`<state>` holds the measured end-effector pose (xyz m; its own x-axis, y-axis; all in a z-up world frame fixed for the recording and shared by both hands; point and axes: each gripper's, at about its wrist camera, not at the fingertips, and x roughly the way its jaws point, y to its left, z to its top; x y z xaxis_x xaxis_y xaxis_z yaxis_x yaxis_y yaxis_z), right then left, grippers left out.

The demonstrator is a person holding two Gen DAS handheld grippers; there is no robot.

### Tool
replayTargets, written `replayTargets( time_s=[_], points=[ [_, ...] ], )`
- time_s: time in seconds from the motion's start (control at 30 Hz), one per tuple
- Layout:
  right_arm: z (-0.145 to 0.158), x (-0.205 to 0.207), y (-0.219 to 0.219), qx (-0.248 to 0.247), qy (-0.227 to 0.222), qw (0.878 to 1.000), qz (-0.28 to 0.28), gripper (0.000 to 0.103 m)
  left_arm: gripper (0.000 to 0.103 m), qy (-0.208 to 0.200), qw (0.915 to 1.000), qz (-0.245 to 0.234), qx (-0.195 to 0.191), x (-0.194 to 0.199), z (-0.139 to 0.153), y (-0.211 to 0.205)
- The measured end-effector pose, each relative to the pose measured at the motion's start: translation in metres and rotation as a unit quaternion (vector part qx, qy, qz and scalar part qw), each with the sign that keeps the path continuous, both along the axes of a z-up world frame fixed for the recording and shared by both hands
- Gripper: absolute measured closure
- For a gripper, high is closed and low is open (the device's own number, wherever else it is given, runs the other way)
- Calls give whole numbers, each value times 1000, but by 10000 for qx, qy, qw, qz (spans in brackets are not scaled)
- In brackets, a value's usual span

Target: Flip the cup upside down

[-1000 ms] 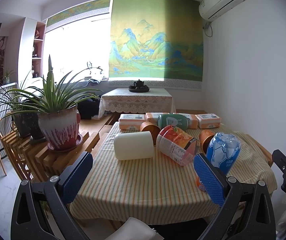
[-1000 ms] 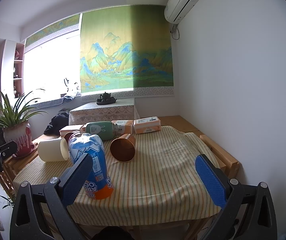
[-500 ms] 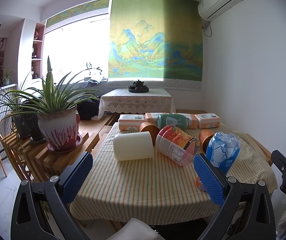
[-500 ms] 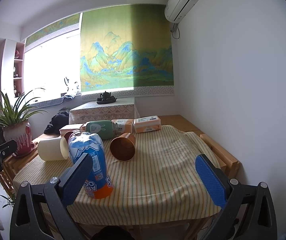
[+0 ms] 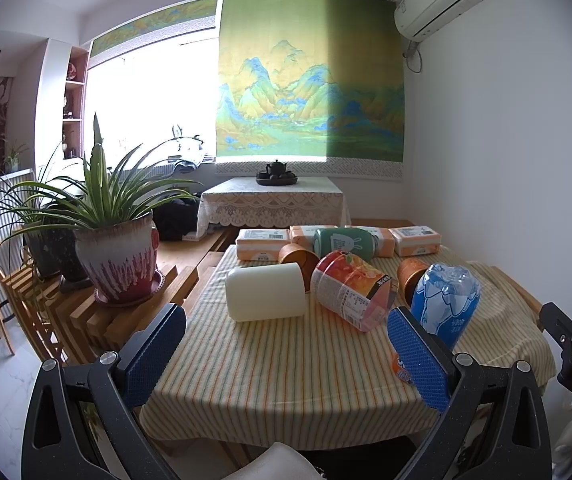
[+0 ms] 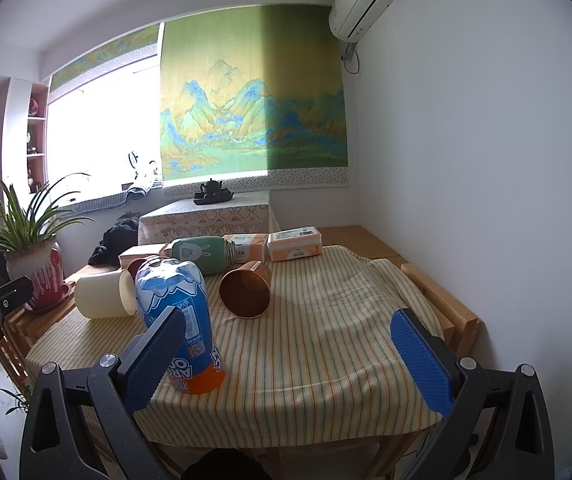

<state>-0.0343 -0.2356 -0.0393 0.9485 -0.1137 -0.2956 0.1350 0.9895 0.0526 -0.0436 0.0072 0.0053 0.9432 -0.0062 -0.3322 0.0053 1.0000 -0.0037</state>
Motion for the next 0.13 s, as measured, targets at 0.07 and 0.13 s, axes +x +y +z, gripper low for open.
replayTargets(
  time_s=[0.07, 0.13],
  points=[
    [0, 0, 0, -3, 4, 10000, 2, 2, 1, -1, 10000, -20, -2, 0, 0, 0],
    [0, 0, 0, -3, 4, 10000, -1, 2, 1, 8, 10000, -27, -20, 1, 0, 0]
  ],
)
